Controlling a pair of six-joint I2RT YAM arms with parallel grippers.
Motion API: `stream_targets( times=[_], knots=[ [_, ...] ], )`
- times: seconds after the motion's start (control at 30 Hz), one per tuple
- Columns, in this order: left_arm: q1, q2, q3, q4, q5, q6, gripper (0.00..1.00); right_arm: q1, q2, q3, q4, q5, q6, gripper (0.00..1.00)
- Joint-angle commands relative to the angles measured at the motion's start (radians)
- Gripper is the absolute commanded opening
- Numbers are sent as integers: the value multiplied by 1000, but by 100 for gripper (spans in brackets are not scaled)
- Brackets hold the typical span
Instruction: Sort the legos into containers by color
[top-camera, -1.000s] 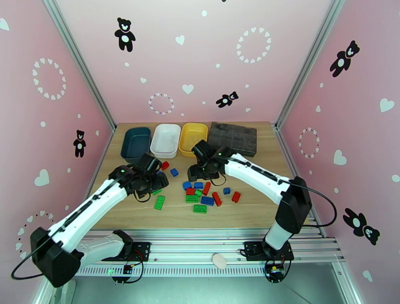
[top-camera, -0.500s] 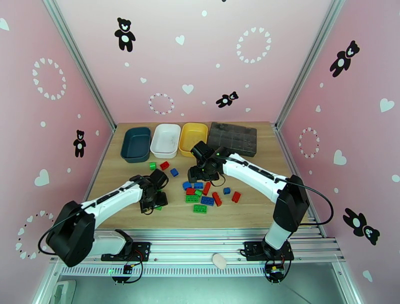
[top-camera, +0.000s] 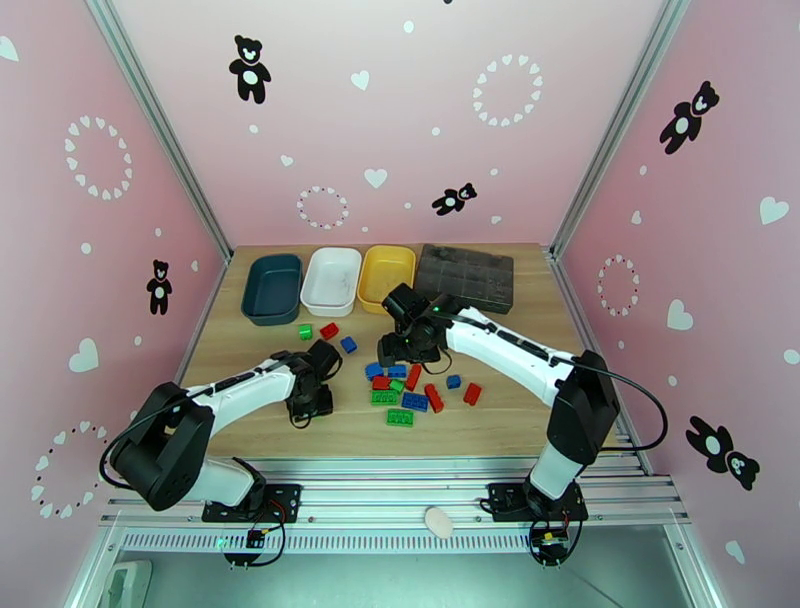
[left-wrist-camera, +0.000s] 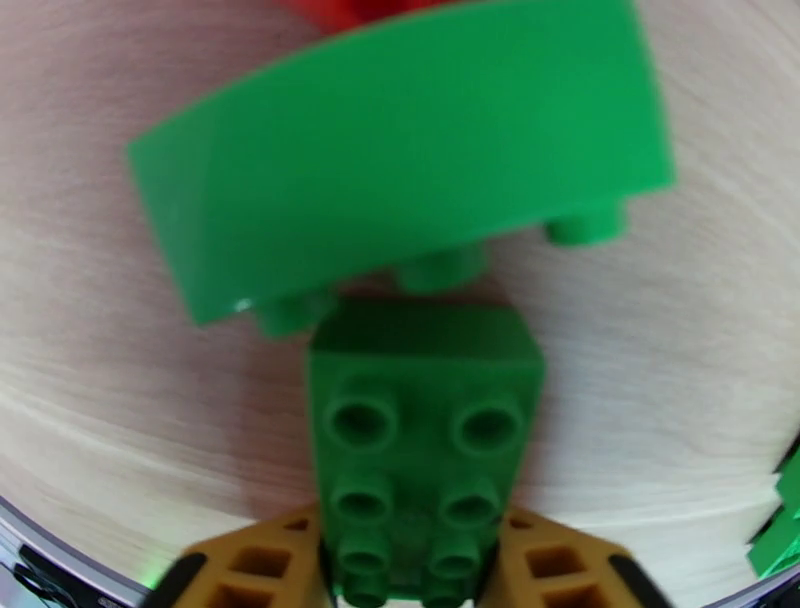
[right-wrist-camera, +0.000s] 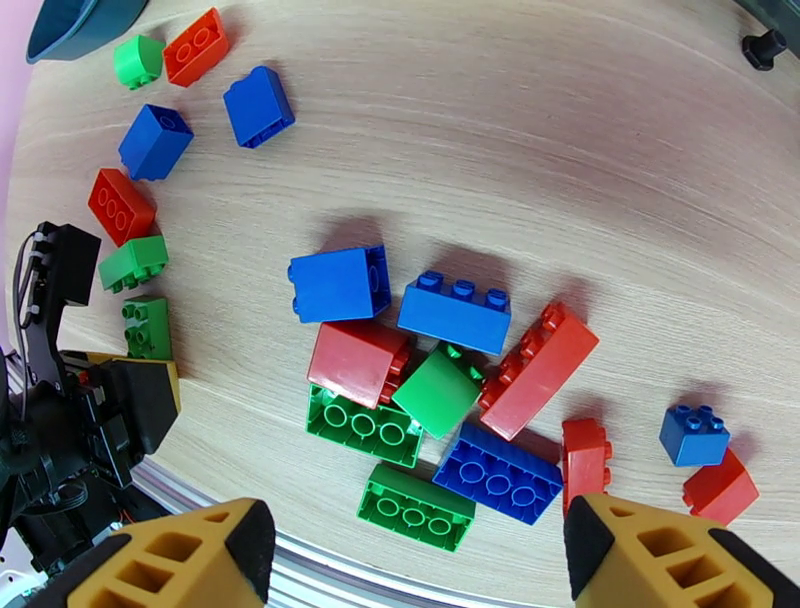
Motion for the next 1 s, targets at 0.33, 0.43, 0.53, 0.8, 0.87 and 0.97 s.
stream_targets(
  times=[0.33, 0.43, 0.53, 0.8, 0.87, 0.97],
  knots=[
    [82, -98, 345, -135, 47, 62, 27, -8, 65, 197, 24, -64, -70, 81],
    [175, -53, 420, -135, 82, 87, 26, -11, 145, 307, 51, -127, -80, 81],
    [276, 10, 499, -123, 118, 103, 26, -13, 247, 452, 51, -188, -73, 81],
    [494, 266, 733, -121, 146, 111, 24, -58, 509, 845, -37, -238, 99, 89],
    [535, 324, 785, -121, 147, 103, 24, -63, 525, 872, -43, -205, 130, 91],
    [591, 407, 862, -118, 153, 89, 24, -71, 526, 871, -70, -135, 176, 99]
  ],
)
